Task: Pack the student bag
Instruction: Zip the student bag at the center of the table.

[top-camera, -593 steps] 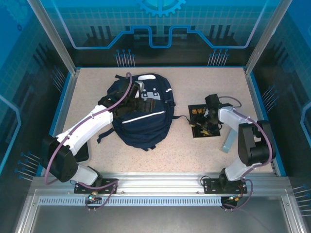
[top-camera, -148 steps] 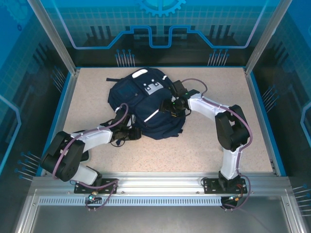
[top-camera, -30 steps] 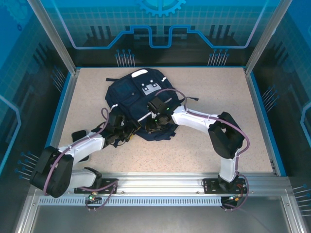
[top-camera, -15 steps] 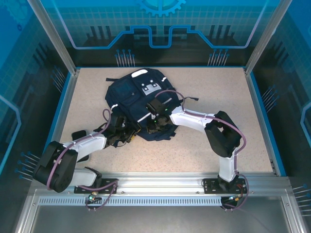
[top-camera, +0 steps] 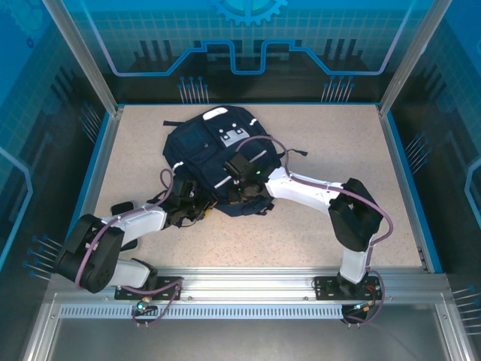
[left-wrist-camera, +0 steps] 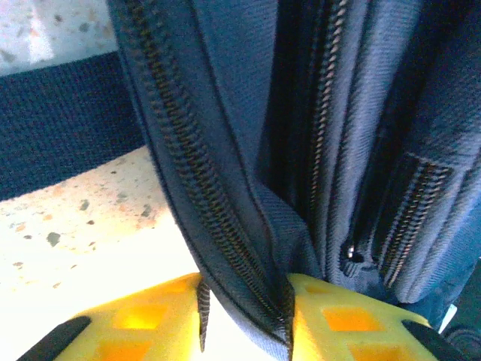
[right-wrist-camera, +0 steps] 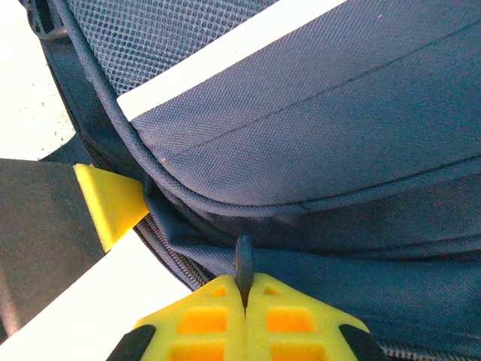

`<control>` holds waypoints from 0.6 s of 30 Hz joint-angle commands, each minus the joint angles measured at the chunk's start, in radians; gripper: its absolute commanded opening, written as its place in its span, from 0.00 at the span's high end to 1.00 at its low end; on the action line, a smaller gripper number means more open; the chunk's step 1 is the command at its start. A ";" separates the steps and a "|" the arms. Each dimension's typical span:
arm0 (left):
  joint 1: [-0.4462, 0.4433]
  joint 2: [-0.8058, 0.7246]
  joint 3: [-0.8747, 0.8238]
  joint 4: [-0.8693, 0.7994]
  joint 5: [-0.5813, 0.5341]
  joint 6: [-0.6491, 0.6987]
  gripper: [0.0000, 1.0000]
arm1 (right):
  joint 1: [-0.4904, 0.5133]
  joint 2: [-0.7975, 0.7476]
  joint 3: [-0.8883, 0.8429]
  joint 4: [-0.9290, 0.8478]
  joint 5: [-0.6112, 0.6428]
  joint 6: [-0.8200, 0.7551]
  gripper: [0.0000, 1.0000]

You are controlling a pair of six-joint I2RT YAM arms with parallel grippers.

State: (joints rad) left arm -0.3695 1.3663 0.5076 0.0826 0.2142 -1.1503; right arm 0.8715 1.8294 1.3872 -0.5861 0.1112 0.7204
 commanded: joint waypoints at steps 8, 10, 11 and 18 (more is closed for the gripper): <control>0.002 0.021 0.027 -0.089 -0.075 0.040 0.90 | 0.005 -0.089 -0.037 -0.180 0.322 0.024 1.00; 0.003 0.017 0.029 -0.103 -0.087 0.052 0.94 | -0.013 -0.098 -0.054 -0.208 0.373 0.030 1.00; 0.005 0.016 0.032 -0.114 -0.088 0.060 0.95 | -0.028 -0.104 -0.066 -0.214 0.388 0.029 1.00; 0.024 0.001 0.052 -0.155 -0.096 0.094 0.95 | -0.179 -0.110 -0.102 -0.213 0.376 0.016 1.00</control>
State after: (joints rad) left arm -0.3683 1.3746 0.5400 0.0109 0.1875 -1.0992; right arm 0.7605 1.7443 1.2968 -0.7246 0.4133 0.7361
